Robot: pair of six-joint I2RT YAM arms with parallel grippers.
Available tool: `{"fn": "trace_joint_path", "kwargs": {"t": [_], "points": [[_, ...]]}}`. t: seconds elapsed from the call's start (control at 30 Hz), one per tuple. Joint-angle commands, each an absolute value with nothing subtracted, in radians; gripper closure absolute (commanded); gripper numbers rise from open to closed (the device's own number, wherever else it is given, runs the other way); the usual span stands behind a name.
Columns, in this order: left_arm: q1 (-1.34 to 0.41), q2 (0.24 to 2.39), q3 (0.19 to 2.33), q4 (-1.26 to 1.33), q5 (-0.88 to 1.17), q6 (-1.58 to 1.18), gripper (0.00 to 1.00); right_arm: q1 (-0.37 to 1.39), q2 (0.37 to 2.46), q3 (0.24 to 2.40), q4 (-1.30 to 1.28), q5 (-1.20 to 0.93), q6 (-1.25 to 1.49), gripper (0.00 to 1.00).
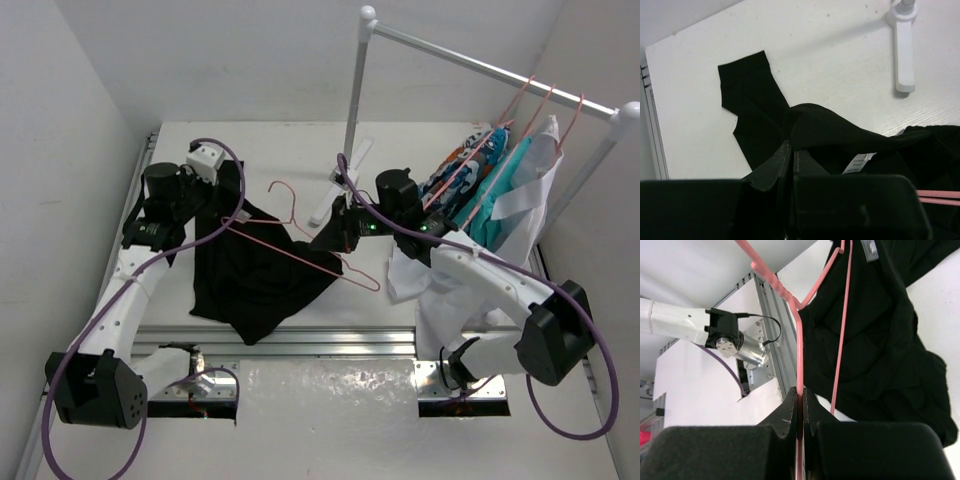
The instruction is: Place the shirt on the hanger
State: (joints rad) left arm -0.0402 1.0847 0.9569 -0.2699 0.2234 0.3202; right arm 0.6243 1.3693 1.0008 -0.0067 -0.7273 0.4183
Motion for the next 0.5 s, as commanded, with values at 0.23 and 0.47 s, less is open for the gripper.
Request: {"fn": "trace_joint_path", "kwargs": {"t": [0.23, 0.47], "points": [[-0.043, 1.100, 0.953, -0.241, 0.221, 0.336, 1.00, 0.629, 1.293, 1.095, -0.045, -0.657, 0.339, 1.00], [-0.043, 1.100, 0.957, -0.244, 0.251, 0.334, 1.00, 0.627, 1.333, 1.104, -0.012, -0.672, 0.363, 1.00]]}}
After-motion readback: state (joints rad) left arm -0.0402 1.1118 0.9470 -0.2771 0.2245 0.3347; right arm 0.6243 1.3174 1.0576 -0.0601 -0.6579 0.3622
